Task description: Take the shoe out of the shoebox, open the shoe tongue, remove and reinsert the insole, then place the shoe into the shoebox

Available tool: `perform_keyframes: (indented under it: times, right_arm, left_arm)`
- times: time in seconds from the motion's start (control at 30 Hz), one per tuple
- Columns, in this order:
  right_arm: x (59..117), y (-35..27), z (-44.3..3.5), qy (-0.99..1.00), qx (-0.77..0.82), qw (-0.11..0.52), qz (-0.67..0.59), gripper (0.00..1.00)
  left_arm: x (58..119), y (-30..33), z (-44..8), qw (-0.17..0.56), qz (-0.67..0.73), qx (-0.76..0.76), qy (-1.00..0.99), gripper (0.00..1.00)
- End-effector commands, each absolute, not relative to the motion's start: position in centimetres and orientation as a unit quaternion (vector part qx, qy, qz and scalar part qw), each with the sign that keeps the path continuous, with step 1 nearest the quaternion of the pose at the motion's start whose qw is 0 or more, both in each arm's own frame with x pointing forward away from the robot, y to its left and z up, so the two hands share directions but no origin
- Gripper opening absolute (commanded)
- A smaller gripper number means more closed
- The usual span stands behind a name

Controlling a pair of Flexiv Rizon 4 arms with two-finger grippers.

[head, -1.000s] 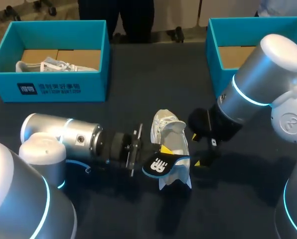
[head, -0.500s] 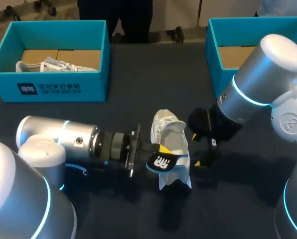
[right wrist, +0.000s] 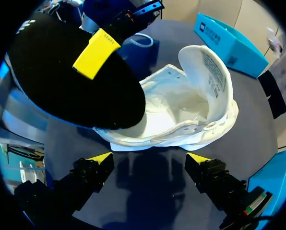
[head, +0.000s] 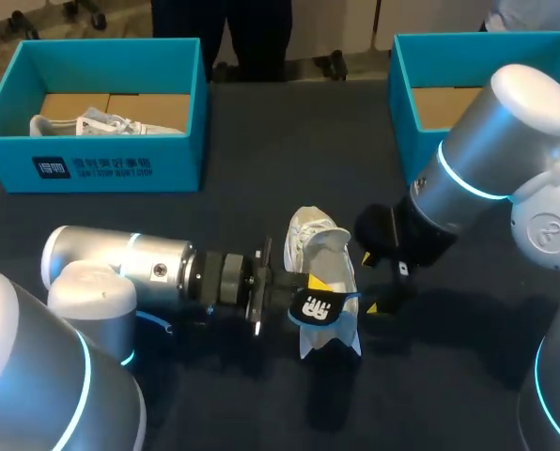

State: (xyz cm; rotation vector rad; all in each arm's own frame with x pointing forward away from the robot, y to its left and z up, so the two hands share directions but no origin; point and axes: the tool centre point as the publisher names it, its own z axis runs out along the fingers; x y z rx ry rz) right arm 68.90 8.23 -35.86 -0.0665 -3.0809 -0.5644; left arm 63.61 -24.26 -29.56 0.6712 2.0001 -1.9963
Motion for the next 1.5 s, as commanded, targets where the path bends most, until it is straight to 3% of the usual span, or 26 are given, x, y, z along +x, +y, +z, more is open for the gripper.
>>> perform_keyframes:
  times: [0.03, 1.5]
  right_arm:
    - [68.9, 8.4, -36.0, -0.984, -0.021, 0.004, -0.179, 1.00]
    - [68.9, 8.4, -36.0, -0.984, -0.021, 0.004, -0.179, 1.00]
  left_arm:
    - [64.1, -25.4, -30.4, 0.121, -0.682, 0.229, 0.684, 0.00]
    - [68.4, -25.2, -35.2, 0.164, -0.618, 0.204, 0.741, 0.00]
